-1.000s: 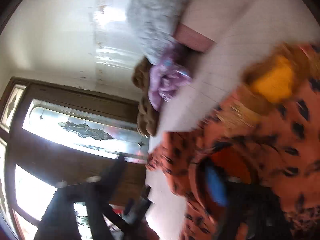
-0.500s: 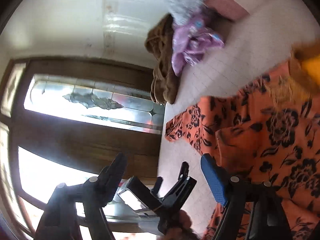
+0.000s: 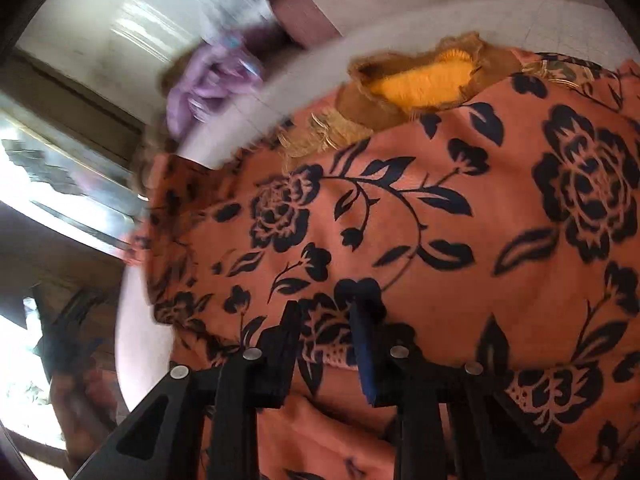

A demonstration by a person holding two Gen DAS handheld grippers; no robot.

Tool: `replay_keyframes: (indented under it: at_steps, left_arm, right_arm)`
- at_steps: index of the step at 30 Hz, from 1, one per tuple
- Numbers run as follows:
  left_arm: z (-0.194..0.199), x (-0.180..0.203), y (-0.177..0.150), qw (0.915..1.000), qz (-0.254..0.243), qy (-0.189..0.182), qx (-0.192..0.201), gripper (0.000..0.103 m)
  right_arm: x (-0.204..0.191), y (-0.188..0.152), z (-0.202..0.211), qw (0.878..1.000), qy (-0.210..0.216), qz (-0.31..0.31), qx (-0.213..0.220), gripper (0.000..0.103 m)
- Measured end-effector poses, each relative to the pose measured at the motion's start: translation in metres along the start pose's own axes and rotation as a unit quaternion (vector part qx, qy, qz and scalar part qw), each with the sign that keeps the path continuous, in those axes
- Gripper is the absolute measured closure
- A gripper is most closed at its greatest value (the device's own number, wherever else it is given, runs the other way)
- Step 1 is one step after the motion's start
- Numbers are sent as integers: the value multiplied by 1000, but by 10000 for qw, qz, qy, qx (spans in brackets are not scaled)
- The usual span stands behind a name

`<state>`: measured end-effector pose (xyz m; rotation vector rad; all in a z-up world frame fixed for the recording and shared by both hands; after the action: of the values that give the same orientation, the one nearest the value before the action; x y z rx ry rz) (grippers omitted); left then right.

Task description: Fold small clothes

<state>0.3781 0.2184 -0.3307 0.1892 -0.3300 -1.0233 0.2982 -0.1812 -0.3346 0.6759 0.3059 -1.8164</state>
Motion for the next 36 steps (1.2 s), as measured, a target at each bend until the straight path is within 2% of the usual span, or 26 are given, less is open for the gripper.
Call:
replay_keyframes:
  at_steps: [1,2,3,5,7,9,11,12,15,17,19,20,21,22,23,24,27,29,32,33,34,35,36]
  left_arm:
    - [-7,3,1,9996,78,-250,-142,6]
    - [-15,8,1,9979,151,-551,-309,16]
    - [-24,12,1,9955,244,-794,-464,31]
    - [-34,19,3,9909,390,-1121,-632,49]
    - [-40,28,9,9874,434,-1343,-709,51]
    - [-39,38,20,9865,344,-1489,-583,49]
    - [-41,44,29,9847,314,-1622,-547,44]
    - [-45,45,34,9840,382,-1641,-583,39]
    - [-52,40,51,9789,807,-1829,-428,38]
    - [-54,41,58,9790,851,-1804,-417,38]
    - [-56,48,62,9832,629,-1667,-400,41]
    - [-60,54,66,9847,468,-1632,-386,61]
    - [-66,63,65,9841,268,-1691,-470,92]
    - [-72,68,62,9819,155,-1778,-642,102]
    - [-80,74,62,9796,141,-1832,-811,100]
    - [-79,74,62,9812,169,-1790,-701,101]
    - [-48,90,65,9876,-270,-1533,-209,101]
    - [-12,108,58,9845,-629,-1633,138,101]
    - [54,154,36,9706,-1479,-1725,800,101]
    - [82,180,15,9583,-1971,-1770,1070,101]
    - [97,192,0,9499,-2272,-1774,1206,101]
    - [115,214,-21,9355,-2735,-1730,1416,101]
    - [132,240,-53,9124,-3340,-1665,1682,101]
  right_arm:
    - [3,-6,2,9999,91,91,27,74]
    - [4,-8,4,9998,156,132,74,74]
    - [5,-10,6,9995,236,163,116,74]
    - [10,-15,9,9984,464,178,261,74]
    - [12,-21,15,9963,658,238,503,74]
    - [5,-23,17,9958,602,303,624,74]
    - [1,-23,18,9961,473,359,657,74]
    - [0,-22,18,9961,442,381,669,74]
    - [1,-22,19,9953,550,352,710,74]
    - [3,-21,21,9946,657,330,733,74]
    - [4,-21,22,9939,748,306,748,74]
    - [4,-21,23,9935,798,293,756,74]
    - [5,-21,23,9932,834,282,757,74]
    - [5,-22,24,9930,866,270,759,74]
    - [5,-22,25,9928,890,263,763,74]
    - [5,-22,25,9926,902,259,767,74]
    - [4,-22,26,9921,958,239,780,74]
    - [5,-22,28,9912,1036,210,794,74]
    - [6,-21,30,9901,1133,123,817,74]
    - [7,-22,33,9904,1106,77,825,72]
    - [8,-23,37,9904,1097,38,845,72]
    - [10,-25,43,9897,1105,-42,907,72]
    - [15,-27,50,9883,1134,-166,1011,72]
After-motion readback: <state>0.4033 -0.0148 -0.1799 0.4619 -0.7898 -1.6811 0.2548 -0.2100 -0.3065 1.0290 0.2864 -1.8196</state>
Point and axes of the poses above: each gripper's, at about its wrist camera, not at the fingertips, and z roughly against the way its jaws point, x to its right, y to its top, the point moved 10 cm from there along -z, roughly the way its jaws point, and after that the axes turned 15 degrees about -x, right-handed, at the moved point
